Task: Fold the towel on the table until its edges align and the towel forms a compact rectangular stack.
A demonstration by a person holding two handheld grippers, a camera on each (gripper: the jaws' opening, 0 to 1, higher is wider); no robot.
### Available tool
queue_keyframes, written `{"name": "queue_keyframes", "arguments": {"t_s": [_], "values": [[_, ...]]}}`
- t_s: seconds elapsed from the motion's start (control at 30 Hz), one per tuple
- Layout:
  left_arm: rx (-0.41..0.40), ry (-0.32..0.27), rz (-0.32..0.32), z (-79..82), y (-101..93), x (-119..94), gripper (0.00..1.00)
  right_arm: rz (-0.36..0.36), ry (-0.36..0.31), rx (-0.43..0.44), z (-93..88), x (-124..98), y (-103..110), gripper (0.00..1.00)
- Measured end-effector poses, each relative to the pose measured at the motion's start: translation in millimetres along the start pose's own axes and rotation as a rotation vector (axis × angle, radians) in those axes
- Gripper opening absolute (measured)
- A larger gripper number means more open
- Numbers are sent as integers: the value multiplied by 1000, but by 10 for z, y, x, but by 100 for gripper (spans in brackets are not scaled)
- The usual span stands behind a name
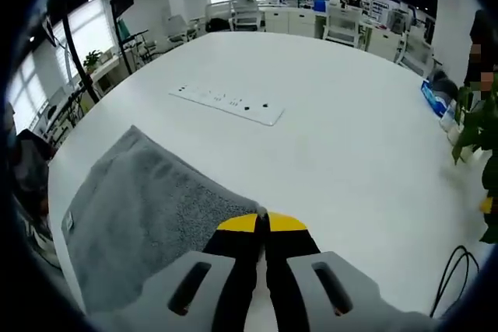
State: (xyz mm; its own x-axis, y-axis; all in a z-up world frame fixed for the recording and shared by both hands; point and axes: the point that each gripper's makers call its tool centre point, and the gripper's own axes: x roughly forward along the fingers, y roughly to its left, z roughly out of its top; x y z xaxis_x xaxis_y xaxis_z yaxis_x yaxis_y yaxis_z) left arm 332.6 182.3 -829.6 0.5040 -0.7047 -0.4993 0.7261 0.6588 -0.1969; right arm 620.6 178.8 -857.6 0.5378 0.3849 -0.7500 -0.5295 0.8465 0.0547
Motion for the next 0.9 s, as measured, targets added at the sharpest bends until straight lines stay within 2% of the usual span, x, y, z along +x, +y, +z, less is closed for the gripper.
{"name": "queue_keyframes", "arguments": {"t_s": [0.23,0.5,0.8,0.9], "values": [[-12,-47,12,112,45,-139,3,-10,-16,12,114,-65,7,0],[-38,-102,45,235,213,-332,3,-16,-16,34,217,-90,57,0],[-48,-124,68,323,399,-517,3,-9,-38,58,435,-98,223,0],[-54,-135,76,303,498,-560,3,-7,-45,57,513,-102,274,0]]}}
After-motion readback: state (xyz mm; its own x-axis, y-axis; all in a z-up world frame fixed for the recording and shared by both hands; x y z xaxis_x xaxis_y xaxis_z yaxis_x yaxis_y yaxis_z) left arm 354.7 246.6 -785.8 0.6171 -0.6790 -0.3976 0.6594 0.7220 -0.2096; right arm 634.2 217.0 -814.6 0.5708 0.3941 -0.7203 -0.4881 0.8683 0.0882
